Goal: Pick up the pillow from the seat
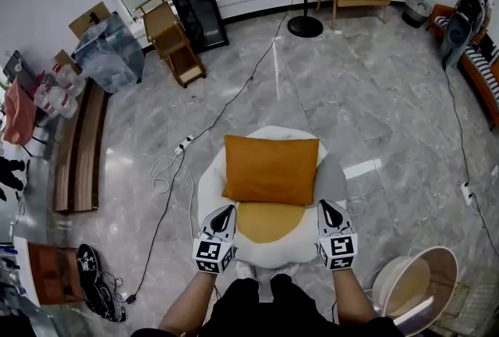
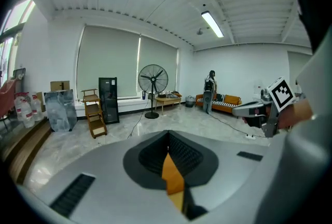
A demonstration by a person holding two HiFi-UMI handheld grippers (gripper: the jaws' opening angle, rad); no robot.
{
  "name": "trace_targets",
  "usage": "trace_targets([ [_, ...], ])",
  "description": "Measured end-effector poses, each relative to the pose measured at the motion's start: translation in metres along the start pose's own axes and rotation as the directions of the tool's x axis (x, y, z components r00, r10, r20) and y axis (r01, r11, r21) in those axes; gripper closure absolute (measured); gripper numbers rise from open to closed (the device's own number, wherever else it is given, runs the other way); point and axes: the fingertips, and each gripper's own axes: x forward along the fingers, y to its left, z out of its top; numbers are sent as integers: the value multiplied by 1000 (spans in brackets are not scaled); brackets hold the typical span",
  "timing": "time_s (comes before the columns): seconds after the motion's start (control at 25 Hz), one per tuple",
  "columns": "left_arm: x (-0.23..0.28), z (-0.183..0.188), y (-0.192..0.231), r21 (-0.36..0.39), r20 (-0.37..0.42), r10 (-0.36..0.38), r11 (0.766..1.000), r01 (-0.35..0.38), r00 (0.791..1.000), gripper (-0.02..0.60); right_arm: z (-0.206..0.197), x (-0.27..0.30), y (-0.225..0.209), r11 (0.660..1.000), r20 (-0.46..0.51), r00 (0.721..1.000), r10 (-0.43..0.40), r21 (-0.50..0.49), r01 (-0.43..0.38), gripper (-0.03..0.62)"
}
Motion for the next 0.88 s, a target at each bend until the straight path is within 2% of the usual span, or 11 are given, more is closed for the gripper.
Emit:
trace_targets([
  [0.2, 30, -24, 21, 1, -58, -1, 1000, 1, 998, 569, -24, 34, -9, 999, -68, 998, -3, 34, 5, 569],
  [0.32, 46, -36, 39, -11, -73, 8, 1000, -9, 997, 569, -39, 53, -5, 998, -106, 994, 27, 65, -20, 448],
  [0.36, 53, -42, 47, -20, -79, 15, 1000, -17, 997, 568, -45, 61, -3, 996, -115, 992, 41, 78, -32, 365],
  [0.4, 60, -49, 55, -30, -90, 20, 999, -22, 996, 523, -51, 69, -1, 995, -123, 991, 55, 92, -44, 268],
  [0.44, 67, -58, 61, -41, -106, 18, 999, -22, 994, 448, -58, 78, 0, 993, -126, 990, 67, 106, -53, 216],
  [0.52, 84, -77, 70, -68, -139, 5, 998, -15, 990, 226, -71, 94, 1, 989, -130, 988, 85, 132, -68, 126],
  [0.6, 102, -98, 81, -91, -164, 0, 996, -15, 986, 126, -88, 114, -1, 984, -142, 984, 104, 161, -81, 37],
  [0.64, 111, -110, 88, -108, -180, -3, 994, -17, 984, 83, -99, 125, -3, 980, -154, 982, 112, 179, -84, 6],
  [0.72, 131, -139, 100, -154, -221, -17, 988, -17, 975, 18, -125, 146, -9, 973, -188, 975, 119, 217, -77, 6],
  [0.8, 149, -171, 111, -176, -269, -32, 984, -17, 962, -14, -157, 165, -18, 967, -235, 965, 118, 249, -58, 5],
  [0.88, 167, -200, 123, -181, -318, -37, 983, -22, 947, -15, -190, 183, -27, 961, -284, 952, 117, 274, -37, 5],
])
